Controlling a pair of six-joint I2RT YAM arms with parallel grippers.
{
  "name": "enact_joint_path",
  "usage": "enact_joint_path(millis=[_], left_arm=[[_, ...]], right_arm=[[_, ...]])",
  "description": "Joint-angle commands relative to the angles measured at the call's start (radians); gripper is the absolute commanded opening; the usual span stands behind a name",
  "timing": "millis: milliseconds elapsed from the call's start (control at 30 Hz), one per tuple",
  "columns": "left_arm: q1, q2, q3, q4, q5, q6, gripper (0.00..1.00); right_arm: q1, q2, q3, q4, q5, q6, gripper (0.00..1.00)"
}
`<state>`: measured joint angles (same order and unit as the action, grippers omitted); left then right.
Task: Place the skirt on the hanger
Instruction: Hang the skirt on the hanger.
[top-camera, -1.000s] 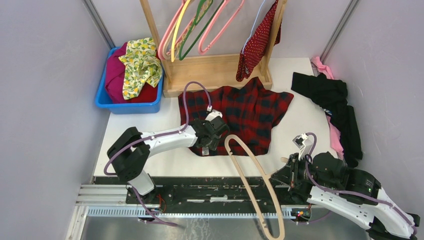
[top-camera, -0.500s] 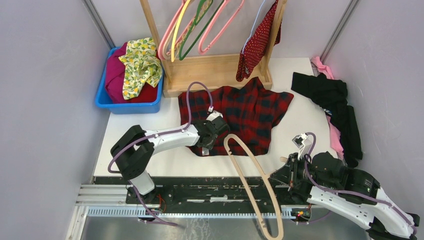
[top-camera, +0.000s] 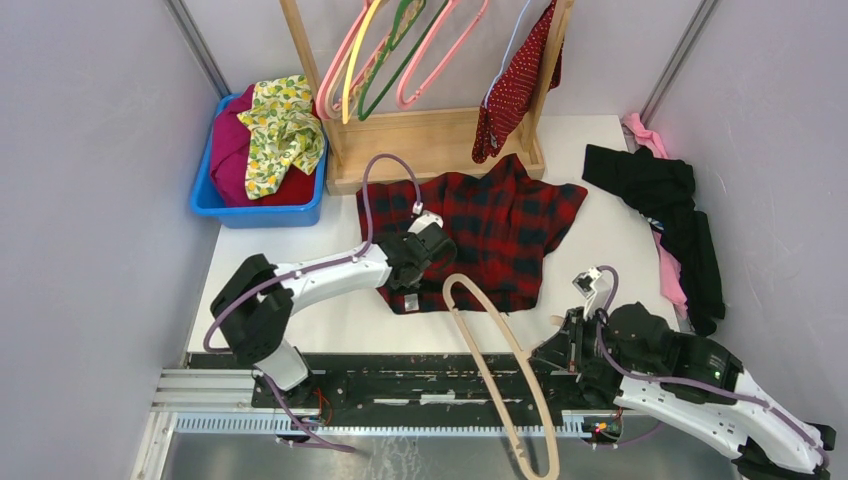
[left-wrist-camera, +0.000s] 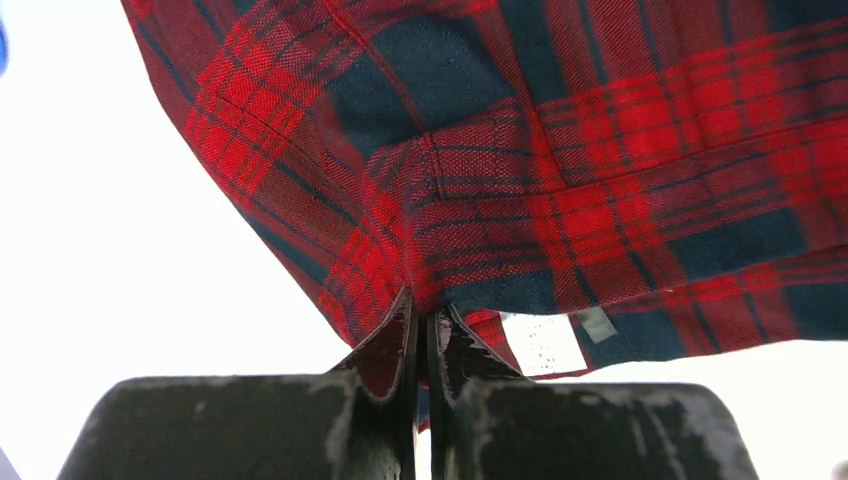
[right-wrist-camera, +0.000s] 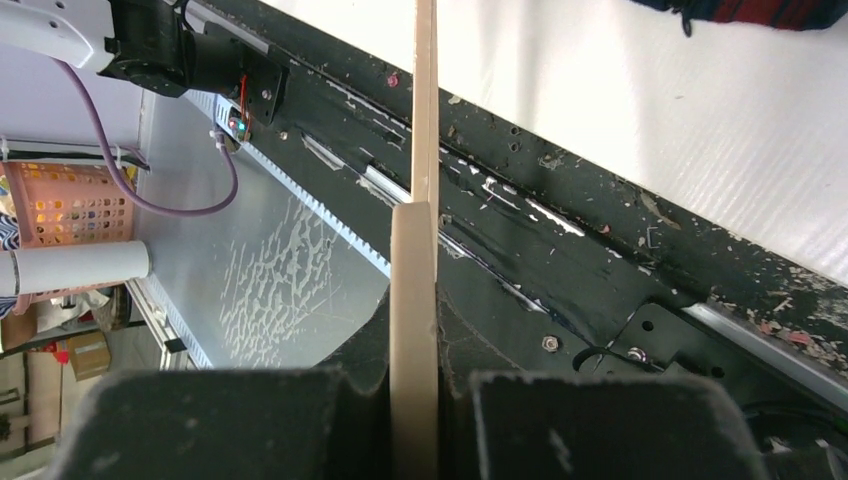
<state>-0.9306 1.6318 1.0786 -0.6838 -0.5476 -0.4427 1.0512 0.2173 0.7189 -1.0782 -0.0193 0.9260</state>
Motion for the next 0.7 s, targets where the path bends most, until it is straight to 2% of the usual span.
enact_joint_path(millis=[0, 333, 667], left_arm=[[0.003, -0.117, 0.059, 0.029, 0.038, -0.01, 0.03], [0.003, -0.203, 0.111, 0.067, 0.17, 0.012, 0.03], [0.003, -0.315, 0.096, 0.102, 0.345, 0.021, 0.03]], right_arm=[[0.0, 0.016, -0.056, 0.161, -0.057, 0.04, 0.01], [-0.001, 0.016, -0.199, 0.363, -0.09, 0.12, 0.02], [-0.001, 0.017, -0.313, 0.494, 0.045, 0.163, 0.01]])
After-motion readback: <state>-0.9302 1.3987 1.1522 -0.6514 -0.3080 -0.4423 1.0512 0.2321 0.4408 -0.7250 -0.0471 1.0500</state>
